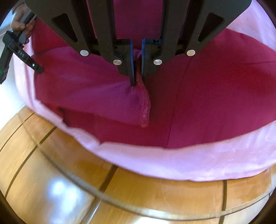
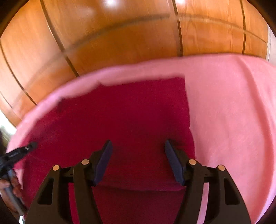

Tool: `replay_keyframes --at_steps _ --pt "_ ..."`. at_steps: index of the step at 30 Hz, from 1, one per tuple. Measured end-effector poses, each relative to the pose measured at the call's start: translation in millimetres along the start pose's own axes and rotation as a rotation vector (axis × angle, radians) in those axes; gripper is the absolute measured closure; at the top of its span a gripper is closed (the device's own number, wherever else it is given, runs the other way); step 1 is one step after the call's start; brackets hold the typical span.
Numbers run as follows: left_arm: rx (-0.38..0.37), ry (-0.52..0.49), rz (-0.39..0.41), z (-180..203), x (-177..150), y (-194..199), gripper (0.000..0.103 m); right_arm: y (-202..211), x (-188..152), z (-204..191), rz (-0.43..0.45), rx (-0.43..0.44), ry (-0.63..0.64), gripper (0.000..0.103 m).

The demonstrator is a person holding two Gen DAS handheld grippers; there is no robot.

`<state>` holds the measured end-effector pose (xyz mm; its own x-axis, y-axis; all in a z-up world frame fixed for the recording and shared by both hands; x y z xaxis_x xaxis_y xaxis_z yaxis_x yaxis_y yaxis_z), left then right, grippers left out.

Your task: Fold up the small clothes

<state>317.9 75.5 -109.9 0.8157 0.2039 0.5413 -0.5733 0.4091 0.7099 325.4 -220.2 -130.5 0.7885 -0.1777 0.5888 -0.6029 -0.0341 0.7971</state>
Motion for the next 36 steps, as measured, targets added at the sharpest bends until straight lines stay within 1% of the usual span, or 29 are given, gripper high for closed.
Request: replay_keyframes --at_steps 2,5,6,8,11,12,13,14,16,19,21,23,24,25,27,30,32,35,36 --pt "0.011 -0.013 0.009 -2 -2 -4 0.096 -1 -3 -9 0.019 -0.047 0.057 0.031" --pt "0.025 -0.023 0.013 -1 -2 -4 0.096 -5 -4 -17 0.017 -0.086 0.116 0.022" --pt "0.022 -0.018 0.015 -1 -2 -3 0.095 -6 -4 -17 0.017 -0.091 0.122 0.02" --pt "0.007 0.005 0.023 -6 -5 3 0.091 -6 -3 -16 0.016 -0.093 0.123 0.018" --pt "0.0 0.044 0.027 -9 -12 16 0.08 -9 -1 -17 0.01 -0.096 0.136 0.012" --pt "0.0 0.055 0.039 -8 -14 23 0.069 -10 -1 -18 0.009 -0.092 0.142 0.008" --pt "-0.001 0.061 0.062 -7 -15 31 0.055 -10 -1 -20 0.006 -0.089 0.149 0.006" --pt "0.013 0.061 0.094 -8 -17 41 0.05 -6 -2 -20 0.007 -0.09 0.156 0.006" --pt "0.076 0.064 0.117 -15 -22 56 0.049 -5 -3 -22 0.01 -0.095 0.16 0.006" --pt "0.098 0.11 0.151 -32 -35 84 0.049 -5 -4 -23 0.016 -0.123 0.175 0.005" --pt "0.09 0.149 0.174 -47 -44 105 0.049 -4 -4 -23 0.02 -0.13 0.177 0.004" --pt "0.08 0.219 0.201 -70 -56 127 0.036 -4 -5 -23 0.024 -0.13 0.174 0.004" --pt "0.079 0.251 0.224 -81 -60 137 0.026 -3 -5 -23 0.025 -0.131 0.174 0.004" --pt "0.08 0.292 0.267 -96 -67 154 0.024 -3 -5 -23 0.027 -0.134 0.174 0.004" --pt "0.092 0.337 0.295 -118 -76 177 0.024 -3 -6 -23 0.029 -0.139 0.175 0.003" --pt "0.133 0.383 0.323 -152 -85 208 0.024 -4 -8 -24 0.032 -0.142 0.174 0.003" --pt "0.141 0.454 0.349 -181 -89 229 0.024 -4 -8 -24 0.033 -0.144 0.174 0.003" --pt "0.137 0.597 0.414 -227 -93 258 0.024 -2 -9 -24 0.037 -0.151 0.177 0.003" --pt "0.151 0.627 0.434 -239 -93 266 0.025 -1 -10 -24 0.038 -0.152 0.178 0.003"
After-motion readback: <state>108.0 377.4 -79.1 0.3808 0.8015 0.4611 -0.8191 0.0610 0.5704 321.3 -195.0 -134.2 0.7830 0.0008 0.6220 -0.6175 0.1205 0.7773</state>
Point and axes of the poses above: each gripper's, at about its wrist camera, not at the fingertips, and y roughly against the way its jaws point, z to its right, x to its top, the point moved 6 cm from there along -y, roughly the way its jaws point, and after that the axes turned 11 degrees about -x, right-handed, at the moved point
